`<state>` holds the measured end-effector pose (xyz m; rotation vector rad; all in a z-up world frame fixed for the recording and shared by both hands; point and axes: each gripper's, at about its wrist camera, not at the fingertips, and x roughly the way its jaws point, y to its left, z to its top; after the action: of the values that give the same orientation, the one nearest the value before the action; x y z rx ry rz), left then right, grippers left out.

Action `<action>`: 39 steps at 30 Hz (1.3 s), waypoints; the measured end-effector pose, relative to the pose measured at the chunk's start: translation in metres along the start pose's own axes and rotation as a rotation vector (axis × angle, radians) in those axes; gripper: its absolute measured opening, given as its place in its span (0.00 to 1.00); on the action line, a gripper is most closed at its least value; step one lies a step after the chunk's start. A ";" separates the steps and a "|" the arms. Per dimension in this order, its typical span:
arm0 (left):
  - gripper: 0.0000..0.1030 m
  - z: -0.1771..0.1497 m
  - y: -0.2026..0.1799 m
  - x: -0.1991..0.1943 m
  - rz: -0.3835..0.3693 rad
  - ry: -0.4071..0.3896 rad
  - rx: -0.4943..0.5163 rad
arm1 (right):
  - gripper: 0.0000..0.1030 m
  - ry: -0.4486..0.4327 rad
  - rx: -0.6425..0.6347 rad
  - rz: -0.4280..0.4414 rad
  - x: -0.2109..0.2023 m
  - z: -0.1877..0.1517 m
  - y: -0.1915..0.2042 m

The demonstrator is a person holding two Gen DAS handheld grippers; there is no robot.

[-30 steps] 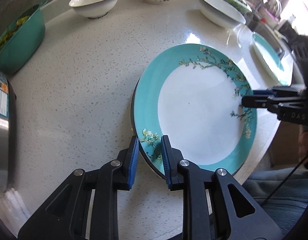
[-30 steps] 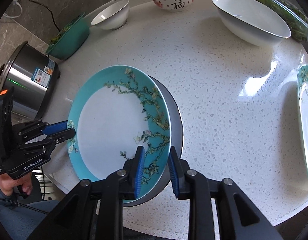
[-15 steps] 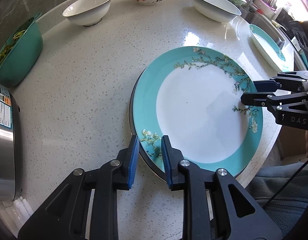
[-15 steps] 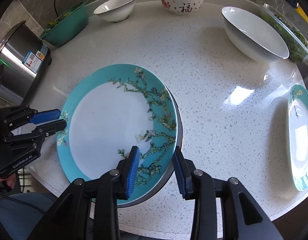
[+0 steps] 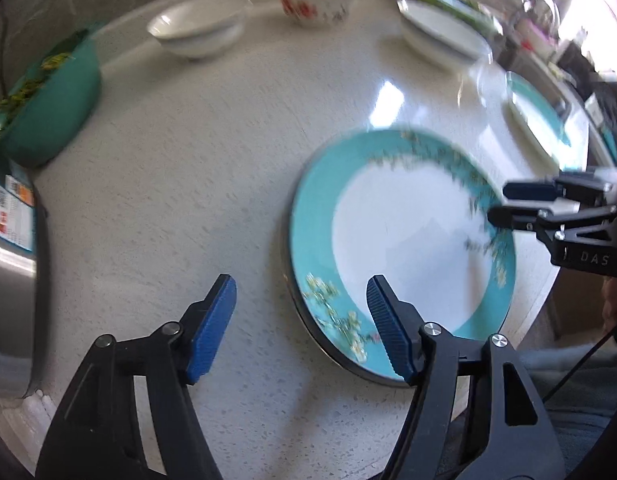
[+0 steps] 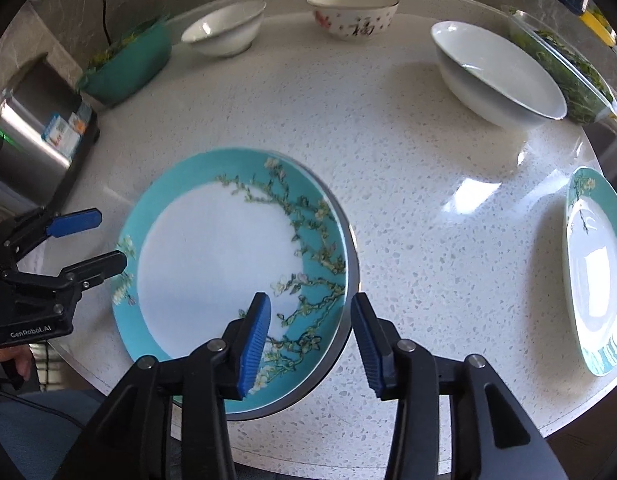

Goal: Organize plates and bowls
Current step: 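Open both grippers and release the teal floral plate on the stack, then move both grippers to the second teal floral plate beside the sink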

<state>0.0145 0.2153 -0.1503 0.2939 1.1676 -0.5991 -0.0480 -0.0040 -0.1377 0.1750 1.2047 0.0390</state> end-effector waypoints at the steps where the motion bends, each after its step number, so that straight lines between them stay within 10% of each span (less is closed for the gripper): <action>1: 0.71 0.003 0.005 -0.007 0.002 -0.025 -0.018 | 0.55 -0.016 0.018 0.011 -0.006 0.000 -0.007; 4: 0.76 0.016 0.018 -0.028 -0.050 -0.105 -0.090 | 0.68 -0.062 0.101 0.112 -0.020 0.001 -0.025; 9: 0.82 0.047 0.015 -0.052 -0.301 -0.211 -0.208 | 0.68 -0.104 0.226 0.303 -0.043 -0.007 -0.059; 16: 0.83 0.077 -0.041 -0.049 -0.451 -0.244 -0.224 | 0.69 -0.172 0.212 0.438 -0.077 -0.008 -0.100; 29: 0.83 0.100 -0.192 0.003 -0.359 -0.193 -0.468 | 0.71 -0.132 0.073 0.605 -0.105 0.020 -0.247; 39: 0.83 0.124 -0.282 0.049 -0.370 -0.095 -0.382 | 0.71 -0.191 0.154 0.551 -0.125 0.022 -0.353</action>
<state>-0.0412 -0.0910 -0.1237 -0.2797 1.2253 -0.6865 -0.0946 -0.3696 -0.0690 0.6294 0.9402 0.4026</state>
